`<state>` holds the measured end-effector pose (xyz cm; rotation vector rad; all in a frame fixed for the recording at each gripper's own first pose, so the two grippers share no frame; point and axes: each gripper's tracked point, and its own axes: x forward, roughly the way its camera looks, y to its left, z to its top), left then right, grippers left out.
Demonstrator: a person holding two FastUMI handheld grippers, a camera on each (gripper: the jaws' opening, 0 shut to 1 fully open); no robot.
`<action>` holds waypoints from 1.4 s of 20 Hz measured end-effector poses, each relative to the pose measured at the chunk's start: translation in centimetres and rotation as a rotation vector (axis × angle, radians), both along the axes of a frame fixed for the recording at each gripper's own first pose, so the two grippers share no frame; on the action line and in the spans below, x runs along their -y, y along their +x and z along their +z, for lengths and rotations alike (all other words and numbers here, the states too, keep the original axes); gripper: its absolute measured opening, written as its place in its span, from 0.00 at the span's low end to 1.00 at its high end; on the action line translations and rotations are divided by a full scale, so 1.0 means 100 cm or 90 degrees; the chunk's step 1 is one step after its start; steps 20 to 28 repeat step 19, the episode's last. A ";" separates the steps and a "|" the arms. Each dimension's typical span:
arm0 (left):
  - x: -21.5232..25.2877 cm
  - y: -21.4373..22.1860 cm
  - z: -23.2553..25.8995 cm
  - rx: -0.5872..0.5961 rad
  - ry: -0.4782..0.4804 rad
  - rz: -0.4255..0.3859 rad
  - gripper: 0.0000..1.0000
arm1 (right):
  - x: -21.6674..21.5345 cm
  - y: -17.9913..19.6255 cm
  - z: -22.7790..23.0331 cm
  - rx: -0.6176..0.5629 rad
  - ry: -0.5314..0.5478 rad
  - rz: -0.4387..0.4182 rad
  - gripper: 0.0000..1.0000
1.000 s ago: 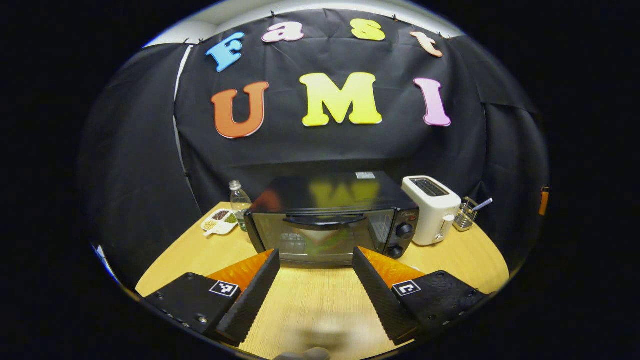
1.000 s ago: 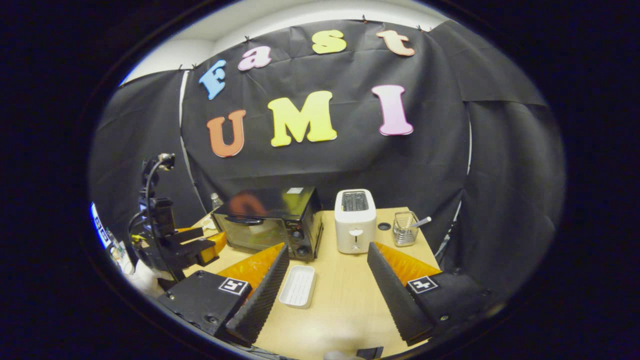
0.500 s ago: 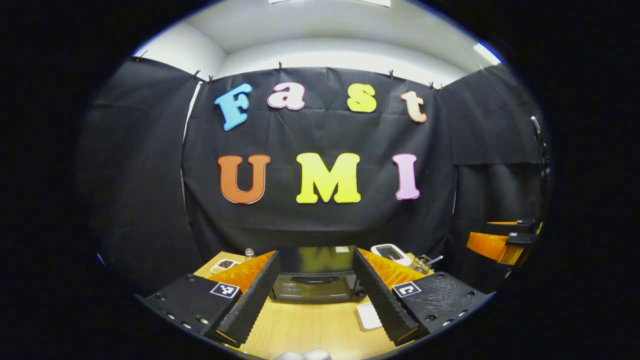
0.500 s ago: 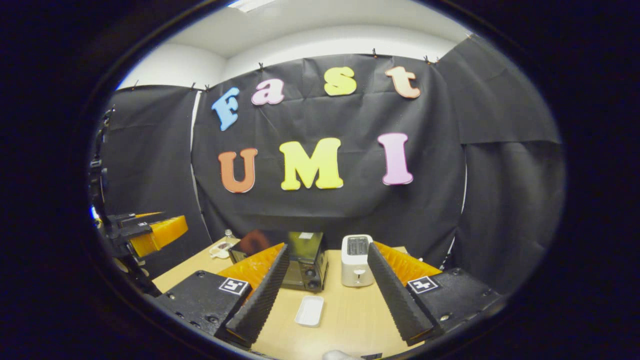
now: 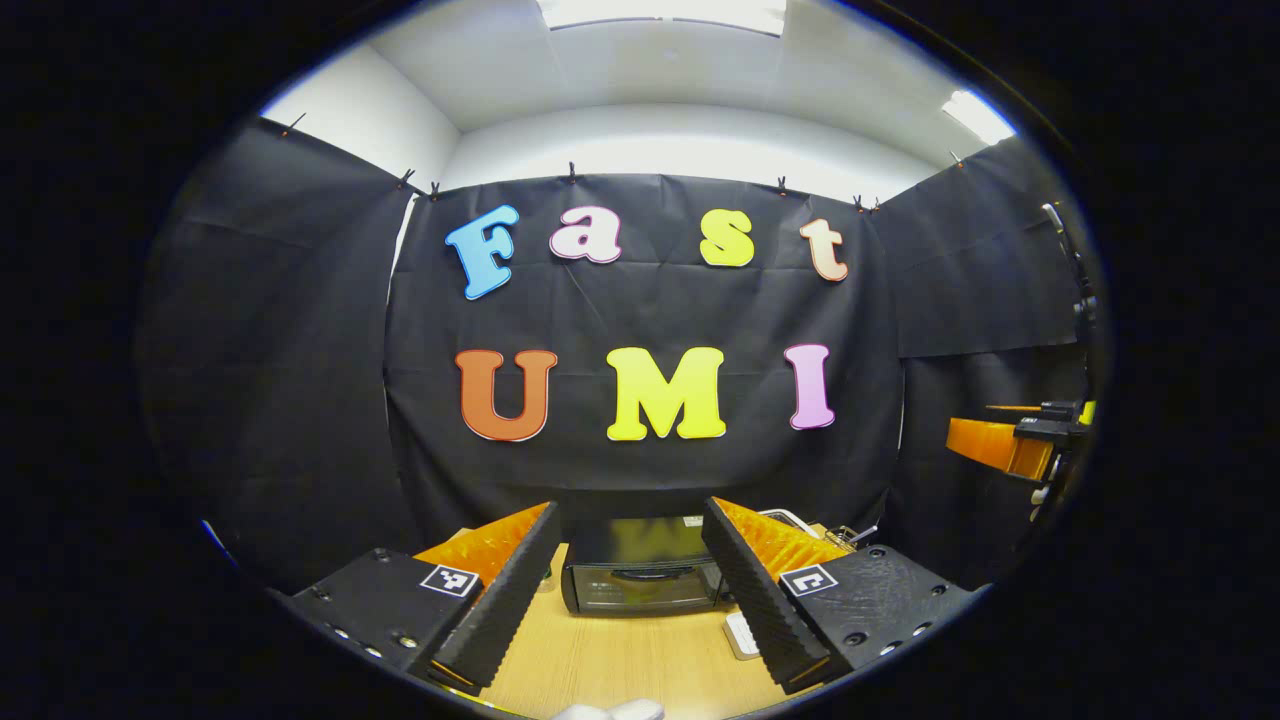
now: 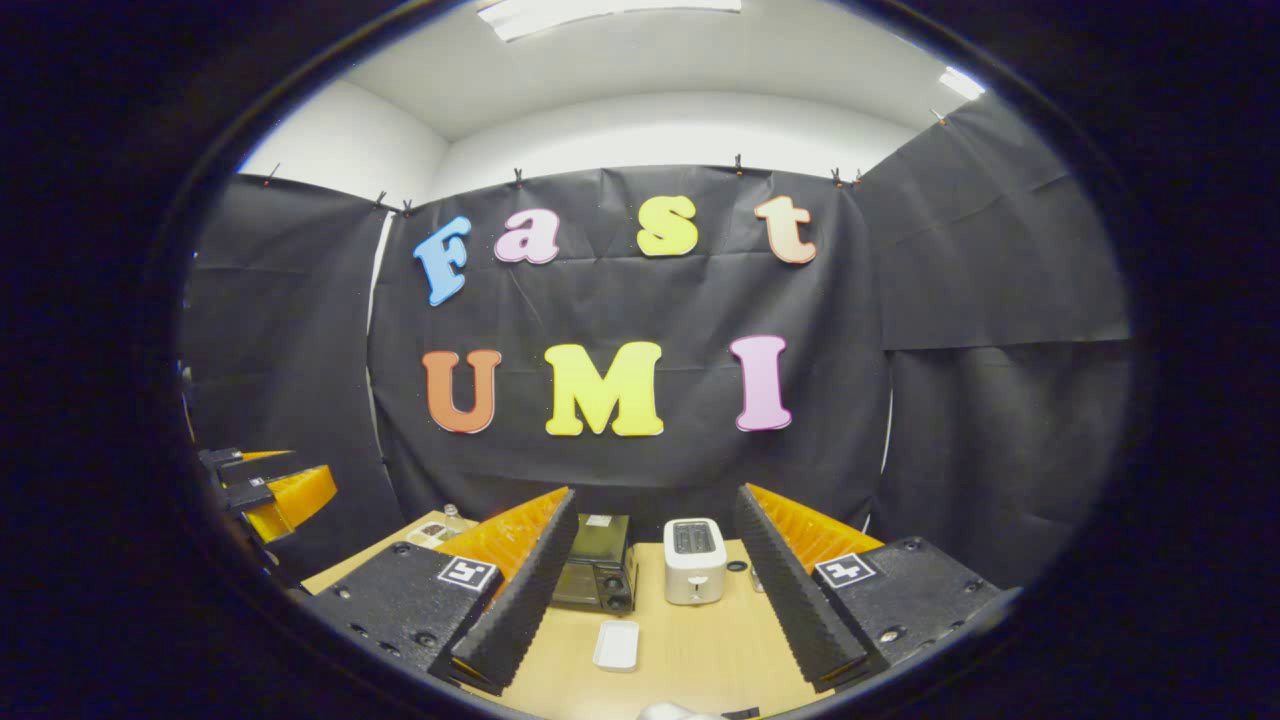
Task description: Open the electric oven with the left hand, put the food in, and close the electric oven.
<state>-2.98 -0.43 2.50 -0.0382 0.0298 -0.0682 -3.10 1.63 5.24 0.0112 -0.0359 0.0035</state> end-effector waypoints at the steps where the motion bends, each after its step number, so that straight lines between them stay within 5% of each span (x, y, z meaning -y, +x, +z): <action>1: 0.000 -0.002 0.000 -0.003 -0.003 -0.005 0.94 | 0.001 -0.003 -0.001 -0.002 -0.003 -0.007 0.90; 2: -0.002 -0.002 0.002 -0.001 -0.004 -0.006 0.94 | 0.000 -0.005 -0.002 -0.003 -0.004 -0.010 1.00; 3: -0.003 -0.002 0.004 0.001 -0.004 -0.006 0.94 | -0.002 -0.007 -0.002 -0.005 -0.002 -0.012 0.89; 5: -0.006 -0.001 0.007 0.007 -0.003 -0.001 0.85 | -0.002 -0.009 -0.008 -0.015 0.006 -0.017 1.00; 6: -0.008 0.000 0.009 0.007 -0.001 0.003 0.85 | -0.001 -0.010 -0.011 -0.021 0.010 -0.020 0.90; 7: -0.010 0.000 0.008 0.008 0.000 0.007 0.85 | 0.000 -0.010 -0.011 -0.023 0.013 -0.023 1.00; 10: -0.009 0.001 0.008 0.004 0.000 0.007 0.85 | 0.004 -0.012 -0.009 -0.021 0.017 -0.035 1.00; 11: -0.011 0.001 0.007 0.006 0.004 0.011 0.94 | 0.006 -0.012 -0.010 -0.021 0.017 -0.038 0.90; 13: -0.009 0.002 0.008 0.003 0.007 0.008 0.94 | 0.006 -0.011 -0.012 -0.025 0.018 -0.040 0.90; 14: -0.008 0.002 0.009 0.003 0.004 0.007 0.94 | 0.006 -0.011 -0.011 -0.026 0.018 -0.040 1.00; 28: -0.005 0.006 0.009 0.004 0.001 0.002 0.93 | 0.011 -0.008 -0.010 -0.026 0.011 -0.046 1.00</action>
